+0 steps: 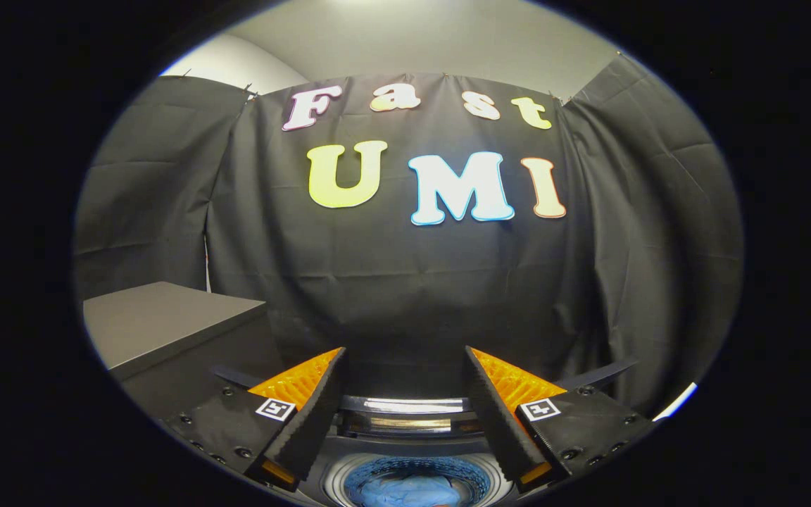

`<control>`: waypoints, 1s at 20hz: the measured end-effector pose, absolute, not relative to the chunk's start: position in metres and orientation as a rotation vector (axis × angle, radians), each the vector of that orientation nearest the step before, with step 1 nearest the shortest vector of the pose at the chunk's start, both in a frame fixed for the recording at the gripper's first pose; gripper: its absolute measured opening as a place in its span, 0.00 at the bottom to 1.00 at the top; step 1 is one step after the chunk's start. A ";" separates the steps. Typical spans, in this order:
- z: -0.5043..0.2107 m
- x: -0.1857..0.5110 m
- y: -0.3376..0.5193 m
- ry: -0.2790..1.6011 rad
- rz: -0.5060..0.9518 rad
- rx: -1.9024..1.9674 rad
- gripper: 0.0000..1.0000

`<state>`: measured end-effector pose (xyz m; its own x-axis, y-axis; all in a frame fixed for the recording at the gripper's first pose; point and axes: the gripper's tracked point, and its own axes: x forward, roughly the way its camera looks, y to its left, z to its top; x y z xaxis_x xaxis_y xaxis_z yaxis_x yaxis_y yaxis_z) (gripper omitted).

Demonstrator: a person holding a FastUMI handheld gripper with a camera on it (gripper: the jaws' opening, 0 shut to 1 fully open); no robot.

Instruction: Put the clothes into the washing machine and then close the washing machine lid.

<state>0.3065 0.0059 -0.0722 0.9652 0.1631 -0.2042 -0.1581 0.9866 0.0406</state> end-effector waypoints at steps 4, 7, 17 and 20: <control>-0.080 0.290 0.005 0.217 0.161 0.026 1.00; -0.085 0.280 0.004 0.225 0.160 0.031 1.00; -0.131 0.243 -0.002 0.318 0.152 0.068 0.99; -0.137 0.236 -0.005 0.330 0.153 0.071 0.98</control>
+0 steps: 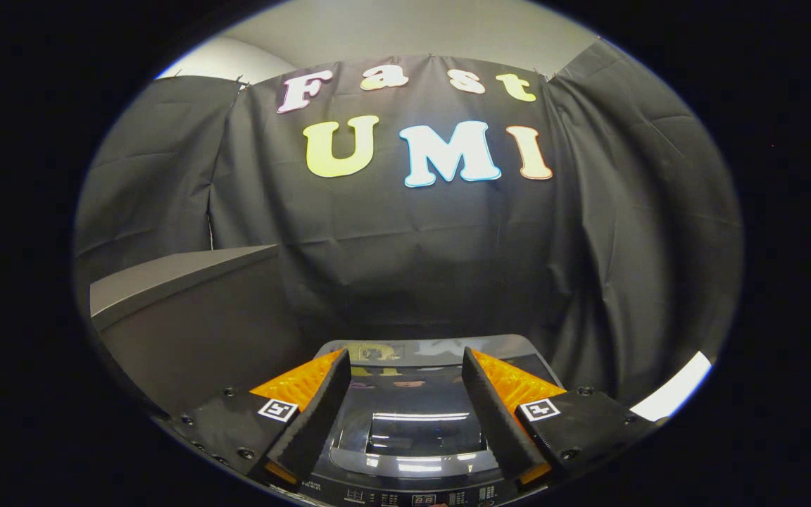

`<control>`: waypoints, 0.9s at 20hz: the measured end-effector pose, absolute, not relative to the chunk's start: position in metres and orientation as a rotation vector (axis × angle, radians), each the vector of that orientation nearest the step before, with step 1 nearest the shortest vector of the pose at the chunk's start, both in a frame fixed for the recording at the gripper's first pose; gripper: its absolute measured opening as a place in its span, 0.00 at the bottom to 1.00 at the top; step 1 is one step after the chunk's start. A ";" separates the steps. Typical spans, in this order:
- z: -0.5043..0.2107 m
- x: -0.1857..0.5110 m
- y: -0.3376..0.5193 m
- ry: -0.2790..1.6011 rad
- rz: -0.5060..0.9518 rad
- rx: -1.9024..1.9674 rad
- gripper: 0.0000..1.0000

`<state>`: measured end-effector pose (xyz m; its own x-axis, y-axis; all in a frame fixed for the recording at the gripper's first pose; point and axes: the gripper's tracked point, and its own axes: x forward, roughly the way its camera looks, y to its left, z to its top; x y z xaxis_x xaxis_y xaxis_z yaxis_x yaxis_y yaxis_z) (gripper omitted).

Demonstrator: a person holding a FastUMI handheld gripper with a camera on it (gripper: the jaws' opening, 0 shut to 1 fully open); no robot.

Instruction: Put the clothes into the washing machine and then close the washing machine lid.

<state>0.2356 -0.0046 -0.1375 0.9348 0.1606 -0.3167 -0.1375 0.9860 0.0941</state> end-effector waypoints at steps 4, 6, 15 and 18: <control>-0.128 0.228 -0.007 0.318 0.146 0.084 0.98; -0.112 0.221 -0.010 0.296 0.140 0.081 0.98; -0.040 0.181 -0.019 0.217 0.098 0.059 0.98; -0.020 0.162 -0.017 0.189 0.102 0.041 0.98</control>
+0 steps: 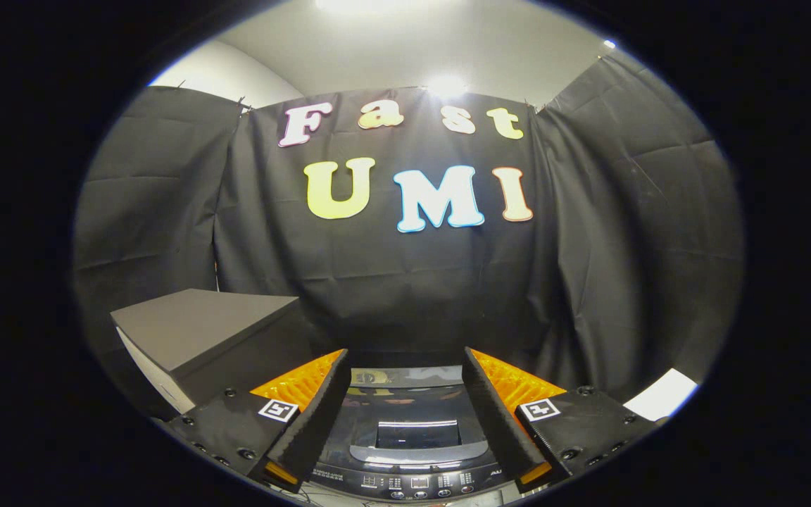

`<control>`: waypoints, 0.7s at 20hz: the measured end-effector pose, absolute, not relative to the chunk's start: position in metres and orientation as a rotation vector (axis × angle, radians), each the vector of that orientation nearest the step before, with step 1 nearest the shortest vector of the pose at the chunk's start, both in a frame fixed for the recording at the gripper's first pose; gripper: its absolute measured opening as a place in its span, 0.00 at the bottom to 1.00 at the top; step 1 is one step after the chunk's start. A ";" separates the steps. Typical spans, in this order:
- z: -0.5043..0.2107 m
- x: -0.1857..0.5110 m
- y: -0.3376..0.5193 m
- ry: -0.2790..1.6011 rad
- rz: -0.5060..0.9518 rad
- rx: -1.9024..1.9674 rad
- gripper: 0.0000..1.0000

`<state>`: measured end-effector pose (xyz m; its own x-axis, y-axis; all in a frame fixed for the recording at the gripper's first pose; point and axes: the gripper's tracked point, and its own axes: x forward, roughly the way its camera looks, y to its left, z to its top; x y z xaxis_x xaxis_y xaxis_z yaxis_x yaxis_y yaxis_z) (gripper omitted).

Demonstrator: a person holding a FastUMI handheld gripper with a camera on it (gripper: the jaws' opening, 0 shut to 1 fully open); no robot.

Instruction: Put the clothes into the washing machine and then close the washing machine lid.

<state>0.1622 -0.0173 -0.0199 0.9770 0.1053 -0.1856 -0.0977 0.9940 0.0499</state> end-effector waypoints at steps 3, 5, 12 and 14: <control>-0.002 0.142 -0.015 0.163 0.104 0.025 0.98; 0.011 0.126 -0.013 0.142 0.107 0.032 0.98; 0.036 0.082 -0.011 0.101 0.109 0.023 0.98; 0.041 0.069 -0.010 0.089 0.112 0.020 0.98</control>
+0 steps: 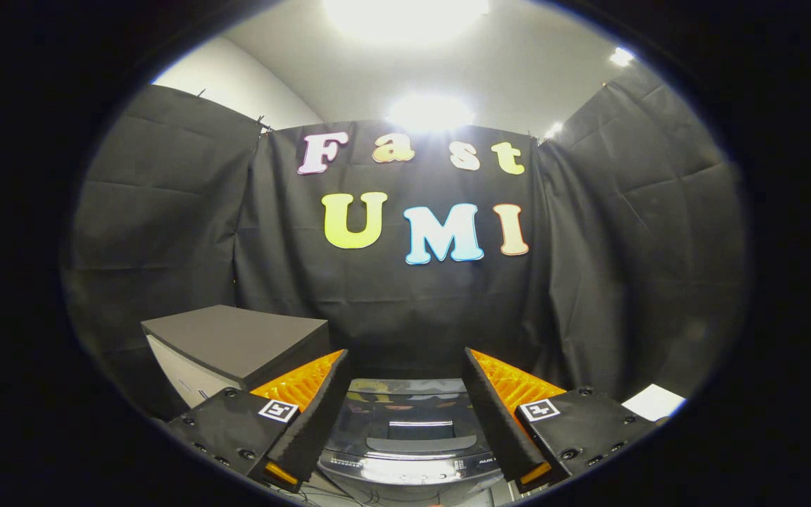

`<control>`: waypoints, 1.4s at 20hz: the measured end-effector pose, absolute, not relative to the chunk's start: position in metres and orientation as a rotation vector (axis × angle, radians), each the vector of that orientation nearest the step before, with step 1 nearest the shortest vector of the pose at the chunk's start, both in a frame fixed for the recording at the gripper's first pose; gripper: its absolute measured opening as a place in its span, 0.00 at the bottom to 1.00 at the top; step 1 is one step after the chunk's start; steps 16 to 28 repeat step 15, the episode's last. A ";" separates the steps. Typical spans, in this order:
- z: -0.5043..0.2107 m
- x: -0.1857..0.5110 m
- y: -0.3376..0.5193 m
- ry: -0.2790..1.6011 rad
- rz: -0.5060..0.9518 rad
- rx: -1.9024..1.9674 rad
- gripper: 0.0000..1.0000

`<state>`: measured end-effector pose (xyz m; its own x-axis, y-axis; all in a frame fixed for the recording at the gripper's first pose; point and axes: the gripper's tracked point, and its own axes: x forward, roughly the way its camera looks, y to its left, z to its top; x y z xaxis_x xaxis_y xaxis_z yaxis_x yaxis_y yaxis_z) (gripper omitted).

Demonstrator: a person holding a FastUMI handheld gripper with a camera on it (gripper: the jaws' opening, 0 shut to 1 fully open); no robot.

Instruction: Put the clothes into the washing machine and then close the washing machine lid.

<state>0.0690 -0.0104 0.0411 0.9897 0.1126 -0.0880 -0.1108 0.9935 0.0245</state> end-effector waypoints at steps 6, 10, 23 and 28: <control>0.046 0.035 -0.013 0.081 0.105 0.012 0.98; 0.047 0.018 -0.014 0.078 0.100 0.014 0.98; 0.047 0.009 -0.016 0.076 0.097 0.017 0.98; 0.047 0.009 -0.016 0.076 0.097 0.017 0.98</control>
